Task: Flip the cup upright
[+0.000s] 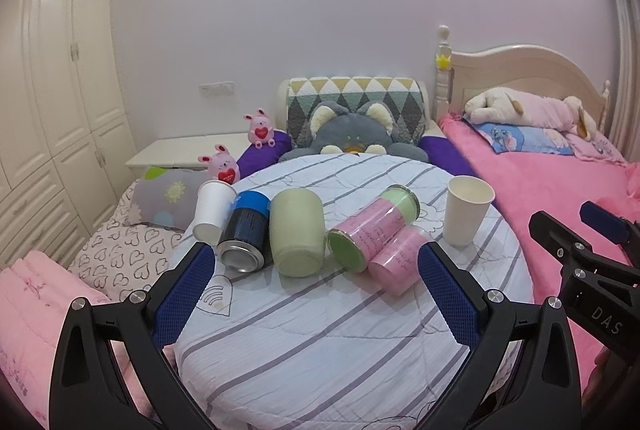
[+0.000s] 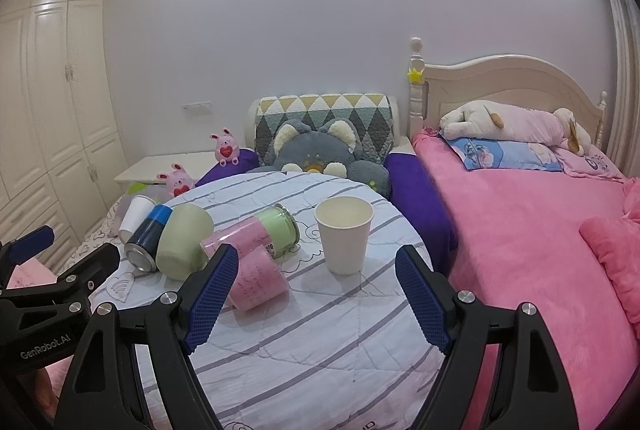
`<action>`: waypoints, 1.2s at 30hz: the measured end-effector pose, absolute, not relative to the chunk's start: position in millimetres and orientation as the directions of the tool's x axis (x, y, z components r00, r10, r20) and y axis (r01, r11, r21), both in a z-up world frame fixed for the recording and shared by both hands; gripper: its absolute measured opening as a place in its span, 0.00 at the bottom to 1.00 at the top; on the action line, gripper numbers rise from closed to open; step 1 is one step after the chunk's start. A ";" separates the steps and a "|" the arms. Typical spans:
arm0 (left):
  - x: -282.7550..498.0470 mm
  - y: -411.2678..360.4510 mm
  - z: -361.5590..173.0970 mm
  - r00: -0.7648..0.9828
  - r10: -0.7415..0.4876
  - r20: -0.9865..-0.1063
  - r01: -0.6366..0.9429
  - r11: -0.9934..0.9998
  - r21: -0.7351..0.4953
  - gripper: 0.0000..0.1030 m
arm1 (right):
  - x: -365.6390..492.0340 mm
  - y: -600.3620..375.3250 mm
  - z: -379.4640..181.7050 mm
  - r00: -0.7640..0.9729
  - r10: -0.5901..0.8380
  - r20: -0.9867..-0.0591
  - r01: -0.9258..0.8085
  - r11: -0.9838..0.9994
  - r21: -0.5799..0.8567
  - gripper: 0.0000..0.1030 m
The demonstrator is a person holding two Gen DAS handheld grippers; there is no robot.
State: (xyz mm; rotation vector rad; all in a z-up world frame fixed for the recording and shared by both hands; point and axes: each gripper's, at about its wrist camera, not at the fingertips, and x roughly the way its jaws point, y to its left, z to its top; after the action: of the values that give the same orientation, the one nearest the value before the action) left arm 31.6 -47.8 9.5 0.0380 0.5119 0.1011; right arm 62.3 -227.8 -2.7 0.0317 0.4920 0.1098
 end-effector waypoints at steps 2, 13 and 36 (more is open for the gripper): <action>33.0 -48.8 9.3 0.866 0.104 -0.489 -0.085 0.995 0.060 1.00 | 63.4 -227.7 -2.9 0.875 0.112 -0.472 -0.097 0.994 0.057 0.80; 42.1 -60.6 3.9 0.876 0.049 -0.479 -0.031 0.998 0.045 1.00 | 66.7 -228.6 -7.5 0.880 0.098 -0.466 -0.087 0.995 0.044 0.80; 21.3 17.7 3.3 0.843 0.193 -0.502 -0.192 0.980 0.056 1.00 | 64.4 -170.5 -11.0 0.840 0.245 -0.485 -0.247 0.967 0.061 0.80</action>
State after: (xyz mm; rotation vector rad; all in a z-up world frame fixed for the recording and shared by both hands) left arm 21.3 17.7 3.3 0.0034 0.5298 0.2032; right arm 64.4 -170.5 -11.0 -0.0042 0.5116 0.2596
